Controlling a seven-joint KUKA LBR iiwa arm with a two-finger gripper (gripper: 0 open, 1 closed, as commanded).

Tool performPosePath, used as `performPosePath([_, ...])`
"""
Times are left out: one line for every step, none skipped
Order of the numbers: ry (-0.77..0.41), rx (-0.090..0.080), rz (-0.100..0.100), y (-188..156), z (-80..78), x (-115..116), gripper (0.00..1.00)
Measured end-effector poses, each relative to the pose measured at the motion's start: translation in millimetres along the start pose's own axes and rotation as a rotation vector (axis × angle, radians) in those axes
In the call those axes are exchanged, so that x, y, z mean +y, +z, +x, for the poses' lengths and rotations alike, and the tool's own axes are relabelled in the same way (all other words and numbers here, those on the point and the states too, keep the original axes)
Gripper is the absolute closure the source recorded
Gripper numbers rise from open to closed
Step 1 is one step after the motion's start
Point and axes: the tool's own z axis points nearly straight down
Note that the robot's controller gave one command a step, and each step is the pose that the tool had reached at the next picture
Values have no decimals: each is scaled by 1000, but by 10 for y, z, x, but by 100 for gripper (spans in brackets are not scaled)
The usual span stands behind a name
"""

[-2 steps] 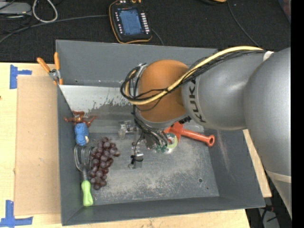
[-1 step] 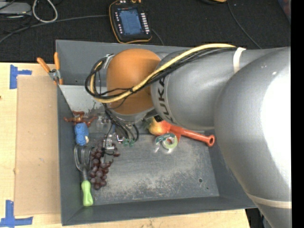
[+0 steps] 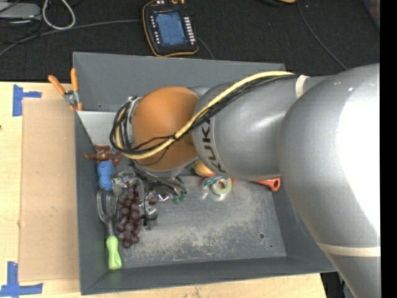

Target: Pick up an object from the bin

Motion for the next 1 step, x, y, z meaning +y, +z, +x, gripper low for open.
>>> performPosePath([-7, -10, 3, 488, -31, -94, 0])
